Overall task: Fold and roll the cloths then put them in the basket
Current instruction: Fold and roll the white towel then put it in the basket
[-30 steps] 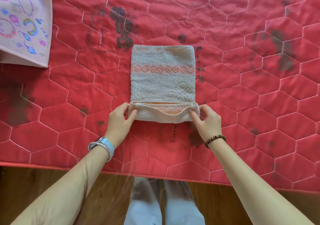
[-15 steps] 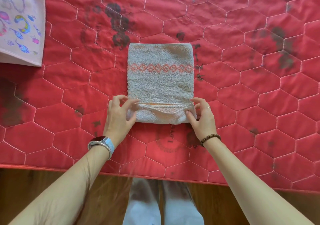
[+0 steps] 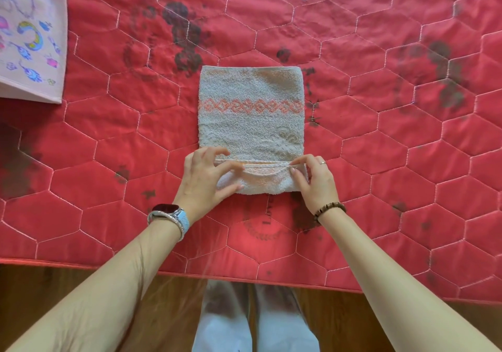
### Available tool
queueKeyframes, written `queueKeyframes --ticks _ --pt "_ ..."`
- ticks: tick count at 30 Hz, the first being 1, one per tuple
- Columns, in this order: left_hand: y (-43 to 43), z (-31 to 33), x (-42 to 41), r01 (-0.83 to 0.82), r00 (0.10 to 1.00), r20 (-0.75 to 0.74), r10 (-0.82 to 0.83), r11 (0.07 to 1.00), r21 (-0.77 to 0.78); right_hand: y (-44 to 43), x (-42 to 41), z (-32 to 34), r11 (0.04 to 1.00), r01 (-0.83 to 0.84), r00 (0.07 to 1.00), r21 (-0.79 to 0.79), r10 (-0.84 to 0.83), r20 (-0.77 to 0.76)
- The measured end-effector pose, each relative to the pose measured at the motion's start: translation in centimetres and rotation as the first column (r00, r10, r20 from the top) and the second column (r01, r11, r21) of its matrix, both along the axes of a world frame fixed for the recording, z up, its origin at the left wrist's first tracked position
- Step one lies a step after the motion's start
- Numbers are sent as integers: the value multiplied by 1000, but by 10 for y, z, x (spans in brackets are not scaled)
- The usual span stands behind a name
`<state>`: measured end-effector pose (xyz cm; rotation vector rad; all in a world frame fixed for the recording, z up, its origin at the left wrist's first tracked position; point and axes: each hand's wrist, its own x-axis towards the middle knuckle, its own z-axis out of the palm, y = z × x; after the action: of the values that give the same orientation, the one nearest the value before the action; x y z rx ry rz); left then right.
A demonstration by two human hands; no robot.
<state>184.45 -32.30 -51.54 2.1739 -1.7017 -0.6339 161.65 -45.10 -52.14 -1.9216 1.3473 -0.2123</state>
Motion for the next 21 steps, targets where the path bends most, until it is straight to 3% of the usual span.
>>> queueKeyframes --ticks 14,17,21 --pt "-10 -6 31 -150 989 20 149 988 24 1 -1 -3 999 18 1000 -29 -18 -1" --pt "-9 -11 27 -179 982 53 180 984 -16 3 3 -3 983 -20 999 -184 13 -38" --pt "0 -14 23 -101 992 56 116 972 -210 2 10 1 939 -131 991 -317 123 -45"
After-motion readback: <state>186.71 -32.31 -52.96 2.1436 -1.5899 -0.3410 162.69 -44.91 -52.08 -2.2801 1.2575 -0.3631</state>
